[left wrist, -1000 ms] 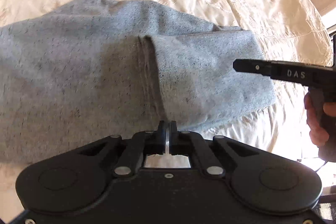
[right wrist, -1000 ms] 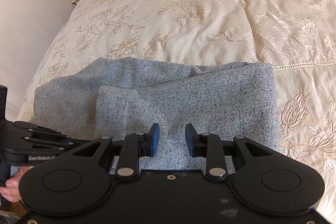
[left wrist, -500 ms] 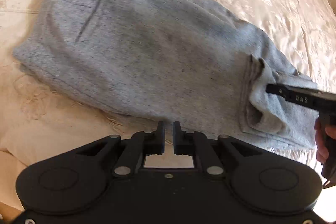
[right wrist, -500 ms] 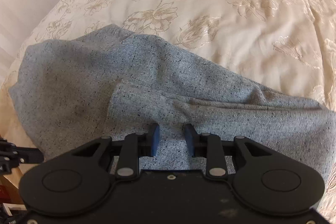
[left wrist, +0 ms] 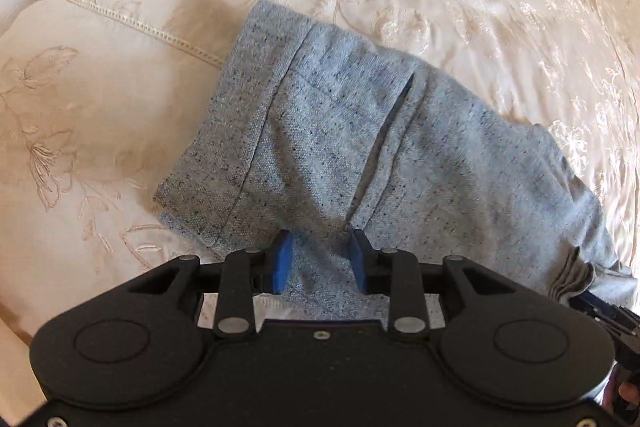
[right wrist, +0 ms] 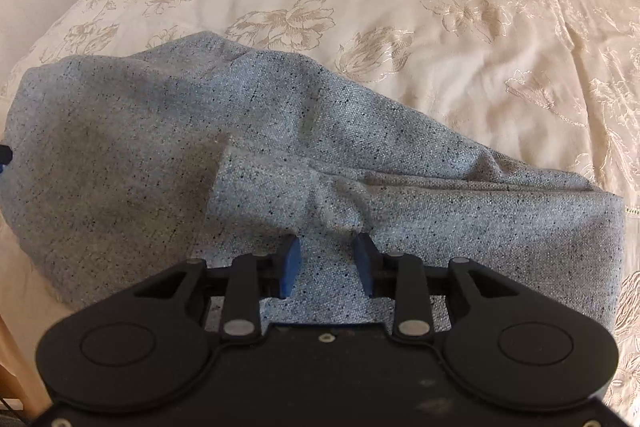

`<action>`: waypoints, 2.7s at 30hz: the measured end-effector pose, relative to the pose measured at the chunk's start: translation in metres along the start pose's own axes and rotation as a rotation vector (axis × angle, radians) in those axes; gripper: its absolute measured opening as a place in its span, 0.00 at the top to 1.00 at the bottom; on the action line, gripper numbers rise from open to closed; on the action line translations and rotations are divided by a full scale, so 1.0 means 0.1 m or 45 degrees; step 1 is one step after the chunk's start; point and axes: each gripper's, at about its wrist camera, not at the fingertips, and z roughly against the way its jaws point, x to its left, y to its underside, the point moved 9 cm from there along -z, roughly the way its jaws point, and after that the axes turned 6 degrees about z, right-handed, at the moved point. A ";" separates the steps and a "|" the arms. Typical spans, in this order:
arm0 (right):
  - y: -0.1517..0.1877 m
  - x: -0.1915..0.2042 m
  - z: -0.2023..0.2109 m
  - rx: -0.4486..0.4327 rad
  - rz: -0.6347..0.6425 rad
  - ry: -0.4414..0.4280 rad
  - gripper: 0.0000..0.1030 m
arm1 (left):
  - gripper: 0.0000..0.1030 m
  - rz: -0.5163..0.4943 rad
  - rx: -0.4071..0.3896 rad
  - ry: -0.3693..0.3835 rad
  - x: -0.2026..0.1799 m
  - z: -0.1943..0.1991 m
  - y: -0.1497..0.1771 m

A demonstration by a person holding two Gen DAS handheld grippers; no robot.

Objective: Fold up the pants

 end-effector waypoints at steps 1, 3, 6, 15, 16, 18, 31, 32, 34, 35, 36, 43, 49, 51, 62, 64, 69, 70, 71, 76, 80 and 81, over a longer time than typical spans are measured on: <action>0.00 0.02 -0.01 0.003 0.000 0.014 0.67 | 0.57 -0.014 0.017 0.002 0.02 -0.04 0.05; 0.00 0.04 -0.02 0.010 -0.005 0.034 0.67 | 0.56 -0.039 0.041 -0.004 0.04 -0.14 0.15; -0.01 0.05 -0.01 0.024 -0.013 0.042 0.67 | 0.50 -0.083 0.021 -0.001 0.03 -0.17 0.23; -0.05 0.03 -0.03 0.074 -0.027 0.057 0.67 | 0.48 -0.053 -0.029 0.032 0.02 -0.12 0.38; -0.06 0.04 -0.04 0.076 -0.028 0.064 0.67 | 0.48 -0.038 -0.060 0.058 0.04 -0.05 0.39; -0.06 0.05 -0.03 0.081 -0.036 0.073 0.67 | 0.47 -0.005 -0.090 0.099 0.10 0.06 0.41; -0.07 0.08 -0.06 0.108 -0.035 0.109 0.67 | 0.44 0.448 -0.107 0.313 0.73 -0.12 0.24; -0.08 0.08 -0.07 0.111 -0.031 0.113 0.67 | 0.44 0.451 -0.103 0.320 0.74 -0.14 0.19; -0.09 0.10 -0.07 0.116 -0.027 0.120 0.67 | 0.43 0.433 -0.100 0.329 0.72 -0.16 0.14; -0.09 0.11 -0.07 0.117 -0.027 0.123 0.67 | 0.43 0.420 -0.107 0.336 0.70 -0.16 0.13; -0.09 0.11 -0.08 0.118 -0.028 0.125 0.67 | 0.43 0.409 -0.120 0.341 0.69 -0.15 0.11; -0.08 0.11 -0.07 0.118 -0.027 0.123 0.67 | 0.43 0.523 -0.150 0.439 0.73 -0.21 0.06; -0.06 0.10 -0.05 0.116 -0.006 0.113 0.67 | 0.69 0.468 -0.238 0.464 0.63 0.02 0.08; -0.06 0.08 -0.01 0.106 0.000 0.095 0.67 | 0.70 0.393 -0.283 0.412 0.49 0.16 0.06; 0.09 -0.21 0.44 -0.043 -0.158 -0.038 0.68 | 0.72 -0.140 -0.589 0.397 -0.99 1.35 0.30; 0.14 -0.32 0.52 -0.065 -0.173 -0.072 0.68 | 0.72 -0.241 -0.624 0.403 -1.35 1.49 0.43; 0.31 -0.68 0.74 -0.101 -0.212 -0.126 0.68 | 0.72 -0.427 -0.597 0.496 -2.38 1.52 0.86; 0.34 -0.77 0.78 -0.107 -0.224 -0.133 0.68 | 0.72 -0.467 -0.575 0.502 -2.59 1.43 0.97; 0.37 -0.86 0.82 -0.111 -0.235 -0.140 0.68 | 0.72 -0.503 -0.546 0.507 -2.77 1.33 1.08; 0.65 -1.43 0.93 -0.105 -0.316 -0.158 0.67 | 0.70 -0.653 -0.250 0.465 -3.54 0.44 1.79; 0.84 -1.80 0.96 -0.076 -0.337 -0.136 0.67 | 0.69 -0.819 -0.126 0.267 -3.69 0.00 2.23; 0.88 -1.88 0.98 -0.073 -0.342 -0.128 0.67 | 0.68 -0.844 -0.154 0.251 -3.66 0.04 2.27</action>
